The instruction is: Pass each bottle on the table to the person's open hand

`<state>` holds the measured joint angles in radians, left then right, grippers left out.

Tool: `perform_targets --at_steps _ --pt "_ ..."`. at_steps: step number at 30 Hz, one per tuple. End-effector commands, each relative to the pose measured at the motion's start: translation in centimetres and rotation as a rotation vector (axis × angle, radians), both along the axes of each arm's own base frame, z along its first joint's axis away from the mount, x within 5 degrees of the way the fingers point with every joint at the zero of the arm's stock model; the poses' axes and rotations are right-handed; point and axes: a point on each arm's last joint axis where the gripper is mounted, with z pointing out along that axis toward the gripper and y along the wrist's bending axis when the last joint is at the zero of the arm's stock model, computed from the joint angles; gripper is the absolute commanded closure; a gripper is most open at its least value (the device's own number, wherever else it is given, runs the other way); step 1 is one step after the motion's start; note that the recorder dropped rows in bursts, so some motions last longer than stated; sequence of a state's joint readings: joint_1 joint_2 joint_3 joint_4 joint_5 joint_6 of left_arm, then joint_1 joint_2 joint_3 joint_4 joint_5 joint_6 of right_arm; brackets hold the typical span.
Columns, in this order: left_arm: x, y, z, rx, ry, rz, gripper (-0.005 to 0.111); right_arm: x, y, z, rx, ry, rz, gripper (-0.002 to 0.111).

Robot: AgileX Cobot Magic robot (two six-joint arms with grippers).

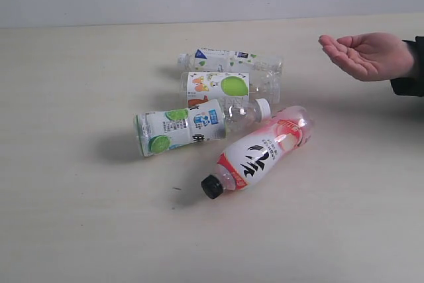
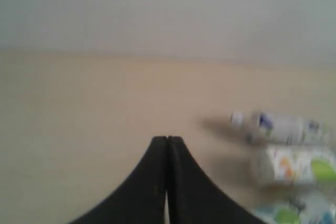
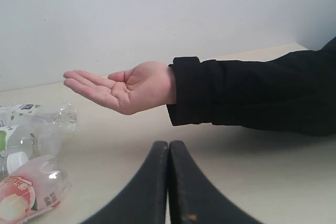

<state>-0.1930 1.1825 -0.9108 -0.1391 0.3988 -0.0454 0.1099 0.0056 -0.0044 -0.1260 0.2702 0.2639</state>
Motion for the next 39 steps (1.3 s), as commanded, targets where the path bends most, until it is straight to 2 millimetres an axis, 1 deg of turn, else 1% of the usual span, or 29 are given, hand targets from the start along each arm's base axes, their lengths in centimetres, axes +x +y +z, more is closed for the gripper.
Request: perform_targets --at_steps 1,3,6,8,10,13,15,18,21,22,23,29,32,36,39 --pt "4.1 -3.8 -2.7 0.125 0.418 -0.266 0.107 0.0 0.0 -0.1 -0.007 -0.009 -0.004 0.108" --pt "5.3 -6.4 -3.5 0.171 0.476 -0.427 0.106 0.0 0.0 -0.1 -0.007 -0.009 -0.004 0.108" --pt "6.9 -10.2 -5.1 0.258 0.472 -0.593 0.098 0.0 0.0 -0.1 -0.007 -0.009 -0.004 0.108" --pt "7.7 -12.3 -5.8 0.318 0.462 -0.663 0.090 0.0 0.0 -0.1 -0.007 -0.009 -0.004 0.108" --pt "8.3 -14.2 -6.5 0.379 0.456 -0.727 0.079 0.0 0.0 -0.1 -0.007 -0.009 -0.004 0.108" --pt "8.5 -16.4 -7.2 0.478 0.451 -0.838 0.061 0.0 0.0 -0.1 -0.007 -0.009 -0.004 0.108" --pt "8.3 -17.4 -7.8 0.539 0.441 -0.932 0.050 0.0 0.0 -0.1 -0.007 -0.009 -0.004 0.108" --pt "7.9 -18.5 -8.5 0.618 0.402 -1.063 0.038 0.0 0.0 -0.1 -0.007 -0.009 -0.004 0.108" --pt "7.6 -19.3 -9.0 0.646 0.380 -1.114 0.033 0.0 0.0 -0.1 -0.007 -0.009 -0.004 0.108" --pt "7.7 -19.7 -9.5 0.650 0.379 -1.121 0.032 0.0 0.0 -0.1 -0.007 -0.009 -0.004 0.108" --pt "7.7 -19.8 -9.8 0.651 0.383 -1.124 0.032 0.0 0.0 -0.1 -0.007 -0.009 -0.004 0.108" --pt "8.2 -20.2 -12.9 0.687 0.431 -1.188 0.032 0.0 0.0 -0.1 -0.007 -0.009 -0.004 0.108" --pt "8.9 -20.6 -14.5 0.695 0.417 -1.186 0.032 0.0 0.0 -0.1 -0.007 -0.009 -0.004 0.108" --pt "9.3 -20.8 -15.6 0.703 0.411 -1.180 0.032 0.0 0.0 -0.1 -0.007 -0.009 -0.004 0.108" --pt "9.5 -20.7 -16.8 0.731 0.432 -1.188 0.032 0.0 0.0 -0.1 -0.007 -0.009 -0.004 0.108"
